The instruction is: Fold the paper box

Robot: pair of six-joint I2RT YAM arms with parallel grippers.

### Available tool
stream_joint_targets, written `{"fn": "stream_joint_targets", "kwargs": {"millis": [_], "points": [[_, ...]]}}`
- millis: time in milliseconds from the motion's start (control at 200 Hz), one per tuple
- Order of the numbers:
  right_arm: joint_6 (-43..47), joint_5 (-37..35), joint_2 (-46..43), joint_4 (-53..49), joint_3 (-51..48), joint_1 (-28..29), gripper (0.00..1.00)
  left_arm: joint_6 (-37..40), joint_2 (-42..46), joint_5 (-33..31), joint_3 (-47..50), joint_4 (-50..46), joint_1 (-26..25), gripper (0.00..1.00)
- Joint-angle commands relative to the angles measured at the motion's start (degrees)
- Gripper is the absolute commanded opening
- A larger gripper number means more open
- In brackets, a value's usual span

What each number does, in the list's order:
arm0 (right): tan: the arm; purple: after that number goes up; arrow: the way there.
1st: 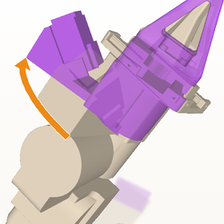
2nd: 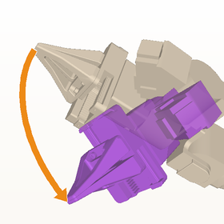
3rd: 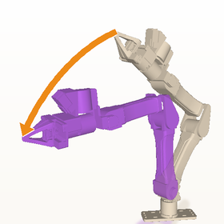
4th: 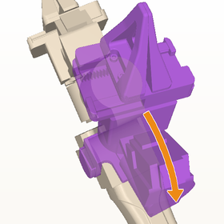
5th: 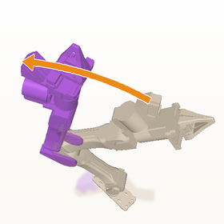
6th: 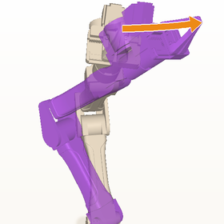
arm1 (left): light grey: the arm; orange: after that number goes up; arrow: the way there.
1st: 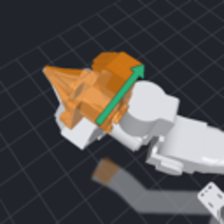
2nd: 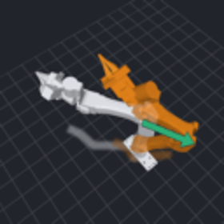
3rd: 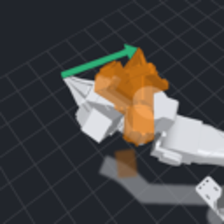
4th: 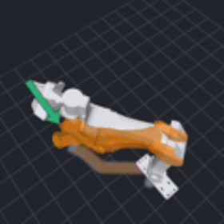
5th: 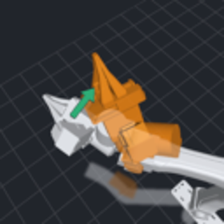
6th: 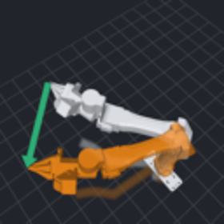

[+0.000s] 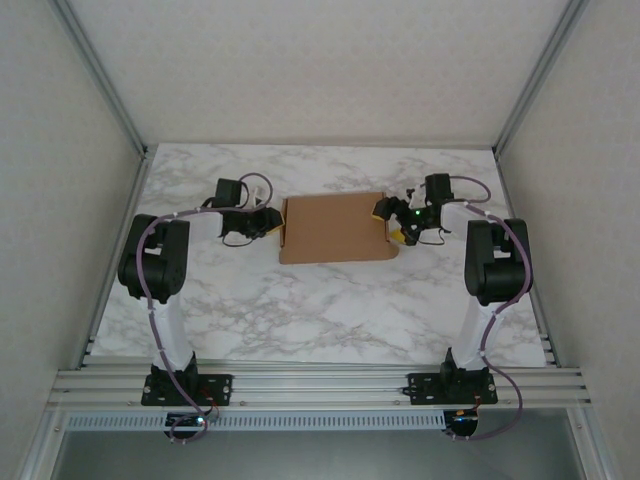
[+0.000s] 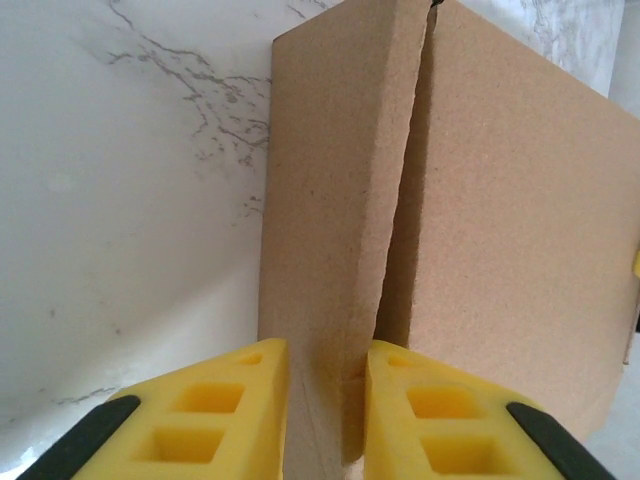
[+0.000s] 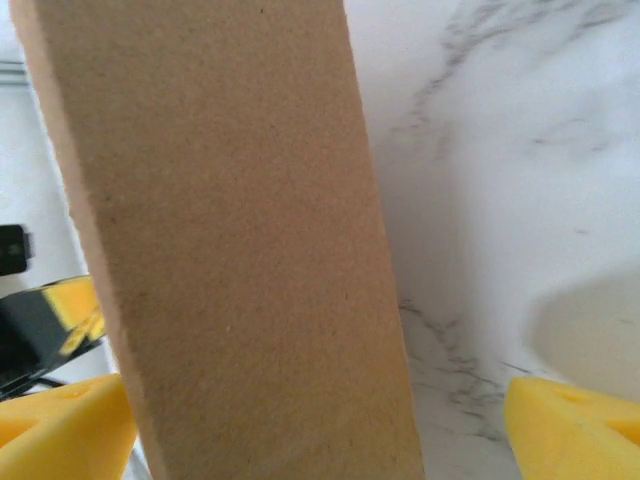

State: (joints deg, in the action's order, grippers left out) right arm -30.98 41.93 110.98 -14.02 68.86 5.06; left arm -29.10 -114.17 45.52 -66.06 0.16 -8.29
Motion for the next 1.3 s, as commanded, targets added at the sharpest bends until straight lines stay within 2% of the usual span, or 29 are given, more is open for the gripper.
{"fn": "stream_joint_targets", "kwargs": {"millis": [0,120,436,696,876,1202,1297], "points": [[-2.83,8.57,3.45,4.11,-1.09,0.23,0.93,1.42,-5.45,-9.33,2.53,-10.41,1.62,0.23],[-3.74,13.28,4.34,6.3,-0.5,2.64,0.89,1.18,-5.42,-8.83,2.35,-10.1,1.7,0.23],[-2.01,4.93,0.98,0.91,-0.08,4.33,0.65,0.32,0.36,-7.84,0.5,-9.72,-1.76,0.24],[-0.37,-1.27,-1.38,-2.54,-0.23,4.34,0.5,4.22,3.1,-18.94,-3.01,-17.71,-4.27,0.31],[-0.11,-3.07,-2.18,-3.31,-0.52,4.3,0.46,3.54,5.78,-19.56,-2.5,-17.68,-4.28,0.39],[0.47,-5.15,-2.83,-4.26,-0.63,4.34,0.43,0.85,10.94,-13.94,-1.38,-14.29,-4.27,0.41],[0.65,-5.14,-2.92,-4.72,-0.49,4.26,0.43,1.0,11.84,-14.48,-1.35,-14.08,-4.23,0.41]]}}
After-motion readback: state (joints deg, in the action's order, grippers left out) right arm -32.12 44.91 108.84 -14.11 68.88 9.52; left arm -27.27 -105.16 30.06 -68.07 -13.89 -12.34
